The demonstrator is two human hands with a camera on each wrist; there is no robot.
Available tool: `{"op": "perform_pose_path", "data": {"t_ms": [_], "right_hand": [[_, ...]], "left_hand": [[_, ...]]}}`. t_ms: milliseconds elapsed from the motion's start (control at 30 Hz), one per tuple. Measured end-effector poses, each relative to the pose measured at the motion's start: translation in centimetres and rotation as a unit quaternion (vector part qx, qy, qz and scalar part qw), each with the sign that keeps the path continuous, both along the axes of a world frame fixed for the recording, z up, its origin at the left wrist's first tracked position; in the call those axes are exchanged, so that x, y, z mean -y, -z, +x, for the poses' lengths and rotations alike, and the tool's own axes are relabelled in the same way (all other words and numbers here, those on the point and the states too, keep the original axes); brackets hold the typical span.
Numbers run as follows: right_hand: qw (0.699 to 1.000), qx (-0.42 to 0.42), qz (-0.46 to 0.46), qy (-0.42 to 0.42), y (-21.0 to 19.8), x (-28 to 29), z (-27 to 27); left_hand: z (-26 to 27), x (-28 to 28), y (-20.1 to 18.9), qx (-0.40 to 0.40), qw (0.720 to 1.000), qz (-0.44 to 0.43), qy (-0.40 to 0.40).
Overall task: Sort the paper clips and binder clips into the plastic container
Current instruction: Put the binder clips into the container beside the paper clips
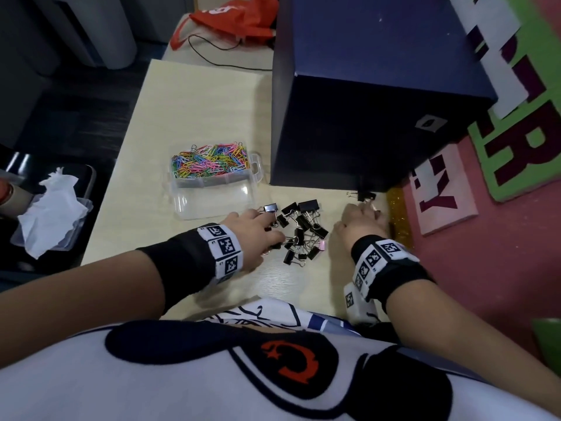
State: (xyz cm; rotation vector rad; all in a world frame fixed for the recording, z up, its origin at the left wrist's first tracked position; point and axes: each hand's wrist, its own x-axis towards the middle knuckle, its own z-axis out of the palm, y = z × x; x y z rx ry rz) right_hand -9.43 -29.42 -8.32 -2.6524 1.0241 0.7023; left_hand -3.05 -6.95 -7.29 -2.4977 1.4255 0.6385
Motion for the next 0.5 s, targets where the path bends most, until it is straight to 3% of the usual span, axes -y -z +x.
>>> {"op": "perform_pose_path", "data": {"t_ms": [233,300,367,400,500], "right_hand": [[0.99,0.071,0.045,-0.111,-0.2,-2.8,0.2],[0.986,0.109,0.071,-0.105,-0.5,-3.3,0.3],[0.982,0.166,0.034,-0.078,-0.8,-3.6,0.3],[0.984,0.164,0.012,-0.061,-0.9,-3.8,0.3],[0.997,0.054,0.034,-0.033,-0.9,-4.4,0.2]], "left_hand": [[0.5,-1.5,1.2,0.029,0.998,-0.035,-0.049],[0.5,-1.9,1.3,0.026,0.996,-0.055,-0.07],[0.4,-2.3,1.1,0.035,0.993,-0.06,-0.093],[0.3,-2.5,1.1,0.043,0.992,-0.05,-0.105],[0.2,-2.9,0.6,0.036,0.989,0.0,-0.143]]}}
